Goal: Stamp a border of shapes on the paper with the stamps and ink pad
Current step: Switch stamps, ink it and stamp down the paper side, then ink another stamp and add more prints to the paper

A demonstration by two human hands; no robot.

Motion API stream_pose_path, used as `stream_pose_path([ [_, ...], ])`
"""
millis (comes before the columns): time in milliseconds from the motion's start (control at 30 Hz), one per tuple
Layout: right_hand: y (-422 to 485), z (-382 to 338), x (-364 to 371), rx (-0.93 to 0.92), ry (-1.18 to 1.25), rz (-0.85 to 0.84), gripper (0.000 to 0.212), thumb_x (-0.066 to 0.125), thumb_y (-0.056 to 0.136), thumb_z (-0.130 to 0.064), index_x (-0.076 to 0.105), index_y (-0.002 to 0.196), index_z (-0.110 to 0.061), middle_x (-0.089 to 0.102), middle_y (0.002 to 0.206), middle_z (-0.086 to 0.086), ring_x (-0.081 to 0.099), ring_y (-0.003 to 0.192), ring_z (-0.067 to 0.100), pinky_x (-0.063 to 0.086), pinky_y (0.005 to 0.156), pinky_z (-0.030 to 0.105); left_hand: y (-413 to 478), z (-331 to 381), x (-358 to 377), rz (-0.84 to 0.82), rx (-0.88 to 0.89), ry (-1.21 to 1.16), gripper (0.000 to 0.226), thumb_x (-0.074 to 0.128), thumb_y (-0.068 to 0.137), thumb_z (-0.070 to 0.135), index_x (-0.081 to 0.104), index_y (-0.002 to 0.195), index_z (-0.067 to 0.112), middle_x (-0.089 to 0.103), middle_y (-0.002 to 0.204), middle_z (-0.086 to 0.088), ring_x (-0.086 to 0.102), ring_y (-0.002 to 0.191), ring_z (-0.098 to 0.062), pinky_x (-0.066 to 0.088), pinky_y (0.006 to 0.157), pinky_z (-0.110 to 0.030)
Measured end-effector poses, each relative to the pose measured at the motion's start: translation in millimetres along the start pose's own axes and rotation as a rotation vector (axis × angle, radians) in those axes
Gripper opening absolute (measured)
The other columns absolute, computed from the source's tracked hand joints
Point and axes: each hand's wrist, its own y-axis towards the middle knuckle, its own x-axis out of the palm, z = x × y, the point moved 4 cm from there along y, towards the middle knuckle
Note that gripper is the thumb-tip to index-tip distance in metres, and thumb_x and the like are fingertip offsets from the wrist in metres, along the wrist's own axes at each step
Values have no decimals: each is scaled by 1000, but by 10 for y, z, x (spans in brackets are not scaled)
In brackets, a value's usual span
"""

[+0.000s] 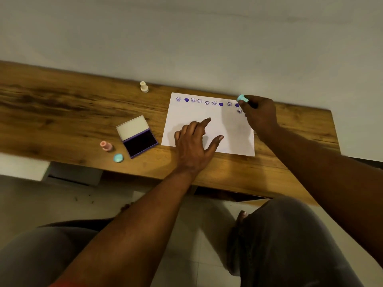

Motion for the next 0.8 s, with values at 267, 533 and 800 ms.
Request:
stream_pose_path([
  [267,-546,-643,865,-161,-98,-241,31,83,81,-47,75,103,-27,76,88,-3,72,82,15,59,80,36,-340,-646,-951,315,-228,102,49,69,94,59,67,130,25,67,126,-2,56,124,-24,31,104,-37],
  [533,-1169,-1251,1977,-387,-263,-493,36,77,90,-38,71,121,-21,74,112,-3,69,100,12,49,70,12,-770,-1531,-1684,461,-550,129,48,73,90,55,71,125,23,66,126,-3,56,125,-28,36,106,-47],
  [800,-1481,-1404,2455,-545,-447,-612,38,77,88,-42,75,119,-19,75,110,-2,63,80,4,45,65,10,-882,-1772,-1685,415,-588,55,51,77,81,61,75,114,22,67,120,-1,56,118,-26,44,100,-52],
])
